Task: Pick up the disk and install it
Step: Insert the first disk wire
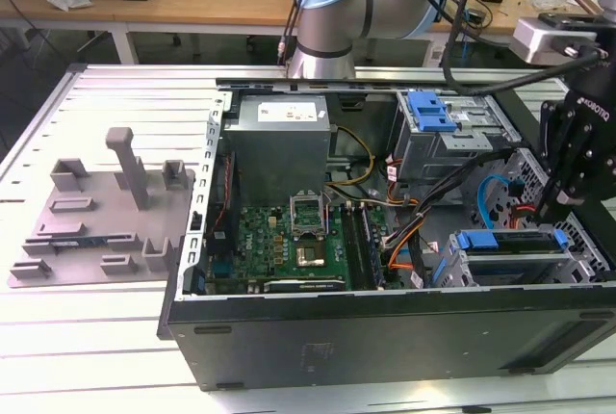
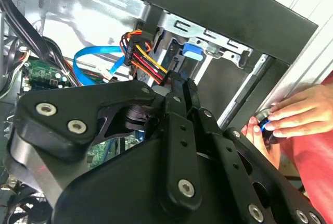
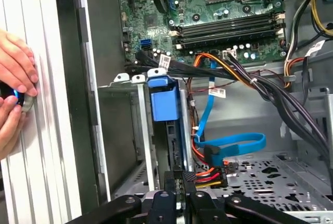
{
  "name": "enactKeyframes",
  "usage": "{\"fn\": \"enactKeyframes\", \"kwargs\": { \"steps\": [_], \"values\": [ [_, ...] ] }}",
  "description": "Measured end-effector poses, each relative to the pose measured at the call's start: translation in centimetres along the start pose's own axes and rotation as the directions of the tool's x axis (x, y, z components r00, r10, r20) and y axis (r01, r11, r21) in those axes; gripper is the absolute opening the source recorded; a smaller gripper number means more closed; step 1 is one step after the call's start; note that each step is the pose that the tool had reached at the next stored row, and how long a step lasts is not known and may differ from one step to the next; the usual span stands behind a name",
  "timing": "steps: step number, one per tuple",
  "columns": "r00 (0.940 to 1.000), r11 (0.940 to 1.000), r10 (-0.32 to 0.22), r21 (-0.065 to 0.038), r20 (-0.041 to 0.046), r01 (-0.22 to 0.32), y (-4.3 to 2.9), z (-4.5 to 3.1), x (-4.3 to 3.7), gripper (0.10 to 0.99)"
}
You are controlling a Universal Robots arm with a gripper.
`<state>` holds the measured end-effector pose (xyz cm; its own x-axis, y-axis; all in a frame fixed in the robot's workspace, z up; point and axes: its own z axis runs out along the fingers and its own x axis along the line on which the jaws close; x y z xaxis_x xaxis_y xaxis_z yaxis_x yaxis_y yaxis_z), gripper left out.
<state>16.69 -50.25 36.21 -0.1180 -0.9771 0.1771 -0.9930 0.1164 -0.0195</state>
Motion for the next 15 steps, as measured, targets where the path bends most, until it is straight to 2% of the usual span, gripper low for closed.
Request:
{"fn": "enactKeyframes", "kwargs": {
  "steps": [4, 8, 13, 15],
  "values": [
    [0.9995, 0.9997, -0.024, 0.002, 0.0185, 0.024, 0.23, 0.08, 0.30, 0.169],
    [0.9983, 0.9985, -0.054, 0.007, 0.0204, 0.054, 0.30, 0.12, 0.27, 0.169],
    [0.9982, 0.9984, -0.057, 0.008, 0.0207, 0.056, 0.31, 0.13, 0.27, 0.169],
    [0.9981, 0.9984, -0.057, 0.008, 0.0248, 0.056, 0.30, 0.13, 0.26, 0.169]
  ]
}}
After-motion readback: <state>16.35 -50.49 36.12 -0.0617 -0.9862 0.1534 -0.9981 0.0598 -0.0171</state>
